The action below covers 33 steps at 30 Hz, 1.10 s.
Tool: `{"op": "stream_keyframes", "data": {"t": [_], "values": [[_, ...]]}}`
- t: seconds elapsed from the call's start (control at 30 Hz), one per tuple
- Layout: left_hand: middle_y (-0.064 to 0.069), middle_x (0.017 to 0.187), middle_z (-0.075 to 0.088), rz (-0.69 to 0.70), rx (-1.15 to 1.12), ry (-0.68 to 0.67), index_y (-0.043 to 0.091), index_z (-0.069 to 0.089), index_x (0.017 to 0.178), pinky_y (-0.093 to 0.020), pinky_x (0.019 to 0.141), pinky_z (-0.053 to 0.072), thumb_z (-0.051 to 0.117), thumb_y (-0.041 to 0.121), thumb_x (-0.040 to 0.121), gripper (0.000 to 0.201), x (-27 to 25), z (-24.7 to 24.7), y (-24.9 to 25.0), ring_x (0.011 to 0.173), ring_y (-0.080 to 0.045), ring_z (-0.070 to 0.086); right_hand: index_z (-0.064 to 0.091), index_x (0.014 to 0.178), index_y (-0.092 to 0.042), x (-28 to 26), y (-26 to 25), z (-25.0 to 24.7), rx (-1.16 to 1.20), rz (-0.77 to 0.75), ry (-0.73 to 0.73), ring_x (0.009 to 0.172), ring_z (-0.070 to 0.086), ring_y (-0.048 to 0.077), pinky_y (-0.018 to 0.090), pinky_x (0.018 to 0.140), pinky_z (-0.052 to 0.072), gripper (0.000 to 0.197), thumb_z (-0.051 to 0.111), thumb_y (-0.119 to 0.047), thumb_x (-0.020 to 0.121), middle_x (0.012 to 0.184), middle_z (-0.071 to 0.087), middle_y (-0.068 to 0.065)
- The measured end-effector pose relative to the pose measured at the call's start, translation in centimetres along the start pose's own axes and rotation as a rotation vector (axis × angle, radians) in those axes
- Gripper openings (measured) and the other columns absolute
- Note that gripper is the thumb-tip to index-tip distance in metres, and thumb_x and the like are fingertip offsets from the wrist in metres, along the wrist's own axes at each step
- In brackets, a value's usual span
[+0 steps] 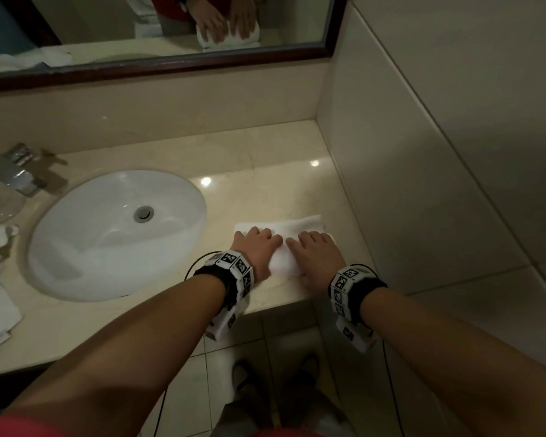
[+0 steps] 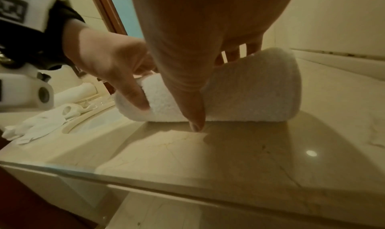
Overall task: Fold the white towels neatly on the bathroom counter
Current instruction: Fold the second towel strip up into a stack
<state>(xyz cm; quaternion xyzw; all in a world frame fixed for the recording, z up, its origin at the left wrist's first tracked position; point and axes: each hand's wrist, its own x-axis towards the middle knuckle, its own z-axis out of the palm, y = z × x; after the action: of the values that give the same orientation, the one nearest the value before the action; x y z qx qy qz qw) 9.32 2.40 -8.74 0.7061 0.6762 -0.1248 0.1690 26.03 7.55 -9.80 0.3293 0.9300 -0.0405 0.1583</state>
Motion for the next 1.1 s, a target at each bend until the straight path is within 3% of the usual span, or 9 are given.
{"op": "stream_keyframes", "data": {"t": [0.1, 0.23, 0.37, 0.5, 0.67, 0.73, 0.83, 0.97, 1.1], "values": [[0.003, 0.12, 0.055, -0.019, -0.135, -0.102, 0.031, 0.045, 0.13, -0.042, 0.091, 0.047, 0.073, 0.037, 0.07, 0.066, 0.6, -0.5, -0.4, 0.111, -0.022, 0.053, 0.033, 0.137, -0.022, 0.7, 0.2, -0.6, 0.02, -0.011, -0.081, 0.116, 0.047, 0.03, 0.043, 0.101, 0.038, 0.07, 0.067, -0.029, 0.077, 0.127, 0.049, 0.009], [-0.002, 0.113, 0.062, -0.061, -0.338, -0.215, 0.031, 0.047, 0.129, -0.038, 0.085, 0.053, 0.074, 0.03, 0.067, 0.068, 1.4, -0.8, -1.2, 0.098, -0.024, 0.061, 0.041, 0.129, -0.025, 1.6, 1.1, -1.5, 0.133, -0.01, -0.145, 0.113, 0.052, 0.027, 0.043, 0.099, 0.041, 0.063, 0.068, -0.042, 0.076, 0.123, 0.055, 0.004], [0.001, 0.105, 0.059, -0.075, -0.301, -0.233, 0.031, 0.043, 0.126, -0.035, 0.079, 0.051, 0.074, 0.039, 0.069, 0.066, 1.8, -1.2, -1.5, 0.092, -0.022, 0.06, 0.043, 0.127, -0.028, 2.5, 1.6, -2.2, 0.158, -0.004, -0.22, 0.104, 0.059, 0.025, 0.04, 0.094, 0.044, 0.061, 0.062, -0.055, 0.076, 0.116, 0.063, 0.0], [0.002, 0.117, 0.059, -0.067, -0.27, -0.281, 0.018, 0.043, 0.133, -0.025, 0.086, 0.048, 0.083, 0.037, 0.068, 0.078, 2.3, -0.5, -1.2, 0.106, -0.015, 0.061, 0.05, 0.126, -0.024, 3.2, 1.9, -3.2, 0.288, 0.019, -0.38, 0.1, 0.062, 0.024, 0.037, 0.088, 0.05, 0.055, 0.067, -0.044, 0.078, 0.114, 0.064, 0.002], [-0.001, 0.106, 0.069, -0.051, -0.405, -0.295, 0.019, 0.068, 0.111, -0.034, 0.085, 0.054, 0.085, 0.041, 0.062, 0.056, 3.1, -1.2, -2.8, 0.097, -0.02, 0.066, 0.062, 0.117, -0.011, 4.3, 2.2, -4.5, 0.369, -0.018, -0.471, 0.1, 0.061, 0.028, 0.032, 0.079, 0.046, 0.04, 0.067, -0.03, 0.082, 0.109, 0.066, 0.01], [-0.003, 0.107, 0.069, -0.056, -0.471, -0.335, 0.015, 0.066, 0.114, -0.031, 0.085, 0.052, 0.084, 0.034, 0.068, 0.053, 3.4, -1.3, -3.3, 0.1, -0.022, 0.065, 0.055, 0.121, -0.015, 4.6, 2.6, -4.4, 0.429, 0.021, -0.471, 0.1, 0.058, 0.026, 0.034, 0.08, 0.045, 0.046, 0.069, -0.03, 0.08, 0.111, 0.062, 0.007], [-0.003, 0.112, 0.064, -0.049, -0.503, -0.331, 0.017, 0.054, 0.123, -0.037, 0.092, 0.05, 0.082, 0.036, 0.072, 0.061, 3.8, -1.4, -3.7, 0.103, -0.023, 0.061, 0.047, 0.122, -0.018, 5.1, 3.1, -4.4, 0.492, 0.066, -0.468, 0.098, 0.055, 0.026, 0.036, 0.078, 0.046, 0.05, 0.069, -0.029, 0.078, 0.111, 0.058, 0.007], [-0.003, 0.109, 0.064, -0.051, -0.505, -0.297, 0.02, 0.05, 0.12, -0.04, 0.092, 0.049, 0.08, 0.04, 0.074, 0.058, 4.2, -1.0, -4.5, 0.101, -0.024, 0.06, 0.051, 0.115, -0.015, 6.2, 3.2, -4.5, 0.492, 0.077, -0.519, 0.098, 0.055, 0.027, 0.038, 0.08, 0.046, 0.04, 0.066, -0.027, 0.08, 0.108, 0.057, 0.007], [-0.003, 0.106, 0.065, -0.044, -0.509, -0.29, 0.018, 0.055, 0.115, -0.04, 0.092, 0.048, 0.078, 0.041, 0.076, 0.05, 4.7, -0.8, -4.7, 0.101, -0.025, 0.06, 0.057, 0.096, -0.016, 7.2, 3.3, -4.3, 0.49, 0.084, -0.529, 0.09, 0.055, 0.026, 0.037, 0.075, 0.045, 0.021, 0.064, -0.024, 0.078, 0.096, 0.057, 0.006]]}}
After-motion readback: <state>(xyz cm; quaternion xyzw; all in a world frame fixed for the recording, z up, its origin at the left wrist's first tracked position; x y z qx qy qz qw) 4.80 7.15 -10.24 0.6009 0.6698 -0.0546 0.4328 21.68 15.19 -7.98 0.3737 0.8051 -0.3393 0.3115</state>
